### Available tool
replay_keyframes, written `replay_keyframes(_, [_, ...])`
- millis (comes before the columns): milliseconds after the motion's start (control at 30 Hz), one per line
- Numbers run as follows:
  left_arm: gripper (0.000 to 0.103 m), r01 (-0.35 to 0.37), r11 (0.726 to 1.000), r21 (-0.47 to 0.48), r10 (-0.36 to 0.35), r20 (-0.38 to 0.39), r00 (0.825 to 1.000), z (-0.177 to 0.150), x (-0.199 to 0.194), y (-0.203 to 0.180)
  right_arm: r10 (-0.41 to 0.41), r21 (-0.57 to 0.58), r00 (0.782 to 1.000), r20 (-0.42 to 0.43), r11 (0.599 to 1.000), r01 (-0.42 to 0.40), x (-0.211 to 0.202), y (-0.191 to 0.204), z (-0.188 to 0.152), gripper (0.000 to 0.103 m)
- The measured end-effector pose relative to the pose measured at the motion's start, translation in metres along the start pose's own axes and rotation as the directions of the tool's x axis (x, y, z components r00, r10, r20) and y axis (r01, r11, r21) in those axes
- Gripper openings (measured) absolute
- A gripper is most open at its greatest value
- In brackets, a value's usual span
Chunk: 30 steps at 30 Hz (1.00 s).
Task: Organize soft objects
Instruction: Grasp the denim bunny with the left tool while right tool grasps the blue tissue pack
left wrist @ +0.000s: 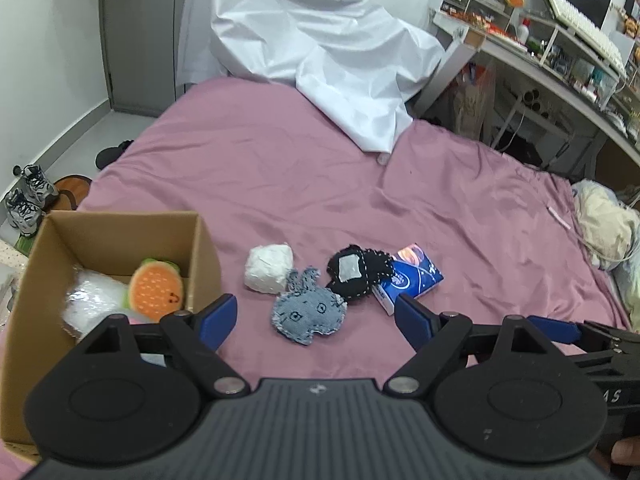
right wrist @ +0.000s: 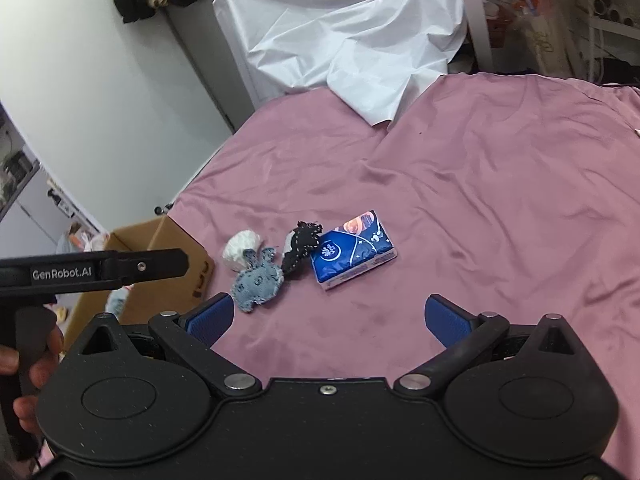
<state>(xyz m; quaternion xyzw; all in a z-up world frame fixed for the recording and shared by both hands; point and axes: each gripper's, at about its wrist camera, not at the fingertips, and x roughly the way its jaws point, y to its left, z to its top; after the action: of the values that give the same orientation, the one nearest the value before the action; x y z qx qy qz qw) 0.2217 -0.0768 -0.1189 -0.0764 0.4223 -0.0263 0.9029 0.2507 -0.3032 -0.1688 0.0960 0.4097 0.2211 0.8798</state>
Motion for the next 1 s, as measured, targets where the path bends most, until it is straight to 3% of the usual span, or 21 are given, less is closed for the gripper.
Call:
replay_keyframes(267, [0.082, -0.029, 0.999, 0.017, 0.03, -0.056, 0.998, -0.001, 0.035, -0.01, 0.018, -0.049, 1.0, -0.009, 0.999, -0.018, 0.023, -0.016, 0.003, 0.103])
replay_keyframes(600, [0.076, -0.057, 0.998, 0.031, 0.06, -0.134, 0.989, -0.006, 0.079, -0.016, 0.058, -0.002, 0.998, -0.021, 0.998, -0.059, 0.044, -0.04, -0.007, 0.103])
replay_keyframes(767, [0.075, -0.107, 0.994, 0.035, 0.111, -0.149, 0.983, -0.009, 0.095, -0.013, 0.061, -0.027, 0.998, -0.01, 0.998, -0.061, 0.051, -0.04, -0.008, 0.103])
replay_keyframes(1000, [0.07, -0.109, 0.994, 0.013, 0.109, -0.191, 0.975, -0.015, 0.113, -0.006, 0.065, -0.049, 0.998, -0.004, 0.997, -0.066, 0.062, -0.04, -0.006, 0.103])
